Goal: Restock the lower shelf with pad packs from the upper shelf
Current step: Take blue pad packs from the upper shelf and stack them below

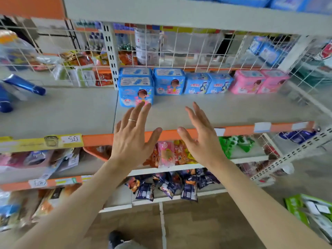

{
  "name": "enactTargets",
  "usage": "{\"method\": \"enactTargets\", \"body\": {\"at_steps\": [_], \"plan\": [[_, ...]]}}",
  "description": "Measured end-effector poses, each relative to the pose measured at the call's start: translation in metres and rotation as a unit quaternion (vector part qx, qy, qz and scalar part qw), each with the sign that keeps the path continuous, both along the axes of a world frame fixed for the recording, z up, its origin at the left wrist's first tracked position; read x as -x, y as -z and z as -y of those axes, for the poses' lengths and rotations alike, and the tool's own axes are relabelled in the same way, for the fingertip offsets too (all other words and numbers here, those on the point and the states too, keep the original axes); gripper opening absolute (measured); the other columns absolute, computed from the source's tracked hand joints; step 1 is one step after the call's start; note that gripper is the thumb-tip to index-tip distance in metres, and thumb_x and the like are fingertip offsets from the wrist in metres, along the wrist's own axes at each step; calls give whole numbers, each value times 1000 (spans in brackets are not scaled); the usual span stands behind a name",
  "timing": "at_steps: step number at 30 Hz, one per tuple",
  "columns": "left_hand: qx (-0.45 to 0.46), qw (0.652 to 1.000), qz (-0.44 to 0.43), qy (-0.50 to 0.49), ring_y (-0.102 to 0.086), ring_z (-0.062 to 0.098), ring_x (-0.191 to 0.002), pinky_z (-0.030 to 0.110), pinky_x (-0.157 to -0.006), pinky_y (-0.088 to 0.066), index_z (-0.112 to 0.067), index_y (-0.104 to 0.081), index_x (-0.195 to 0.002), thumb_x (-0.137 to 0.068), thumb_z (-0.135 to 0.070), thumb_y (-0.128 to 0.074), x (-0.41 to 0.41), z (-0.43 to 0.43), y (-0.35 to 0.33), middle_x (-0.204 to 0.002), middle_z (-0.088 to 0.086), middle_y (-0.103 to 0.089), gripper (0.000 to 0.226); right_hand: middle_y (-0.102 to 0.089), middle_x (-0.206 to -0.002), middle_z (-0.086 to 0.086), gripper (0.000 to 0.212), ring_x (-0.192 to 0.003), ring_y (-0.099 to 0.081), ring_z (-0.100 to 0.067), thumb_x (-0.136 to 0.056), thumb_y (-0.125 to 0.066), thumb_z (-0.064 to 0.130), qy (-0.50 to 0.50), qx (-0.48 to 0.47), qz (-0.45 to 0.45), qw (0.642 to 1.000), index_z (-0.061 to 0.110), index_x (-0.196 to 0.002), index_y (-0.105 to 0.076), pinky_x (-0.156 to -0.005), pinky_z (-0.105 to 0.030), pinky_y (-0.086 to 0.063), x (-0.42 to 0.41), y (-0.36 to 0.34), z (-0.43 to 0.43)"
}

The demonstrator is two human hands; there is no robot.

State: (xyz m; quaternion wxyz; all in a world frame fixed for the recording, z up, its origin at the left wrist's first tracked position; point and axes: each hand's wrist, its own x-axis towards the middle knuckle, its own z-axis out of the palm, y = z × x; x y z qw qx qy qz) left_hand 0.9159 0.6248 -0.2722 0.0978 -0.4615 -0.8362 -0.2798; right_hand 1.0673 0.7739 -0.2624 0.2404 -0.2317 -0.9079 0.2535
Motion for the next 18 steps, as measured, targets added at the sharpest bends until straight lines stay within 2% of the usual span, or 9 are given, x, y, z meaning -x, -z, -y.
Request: {"method": "enactTargets", "body": {"at_steps": [4,8,11,15,18], "plan": [[9,999,-47,23,-33,26,-147,52,-110,-37,-26,-31,-154,-97,-61,-33,-59,-6,-23,-161,-2,-34,67,-6,-165,19,64,-154,-4,-13,-98,-45,58,-10,-5,-11,1000,37,-155,-25,-124,-50,-16,-61,-24,-14],[5,998,-67,6,-26,23,-149,49,-113,-32,-32,-24,-155,-96,-63,-32,-100,-10,-60,-163,-6,-26,67,-15,-164,16,63,-153,-10,-9,-97,-52,48,-27,-18,-51,998,33,-154,-30,-125,-45,-15,-96,-64,-26],[-37,997,-65,22,-28,23,-147,51,-110,-38,-38,-15,-156,-96,-60,-36,-115,-17,-98,-163,-8,-25,67,-29,-159,15,58,-151,-21,-9,-96,-53,47,-39,-36,-106,993,30,-150,-40,-124,-43,-19,-106,-100,-36],[-81,992,-89,24,-37,28,-141,54,-108,-41,-30,-23,-155,-95,-58,-37,-121,-25,-138,-158,-1,-34,68,-43,-154,5,54,-146,-35,-14,-94,-57,42,-64,-51,-173,982,23,-144,-51,-120,-44,-29,-108,-140,-46],[-95,988,-122,9,-40,30,-138,52,-107,-42,-26,-26,-155,-97,-59,-35,-121,-28,-160,-155,3,-39,67,-42,-155,6,60,-147,-34,-16,-93,-52,50,-84,-72,-188,976,22,-145,-49,-119,-44,-31,-104,-164,-55]]}}
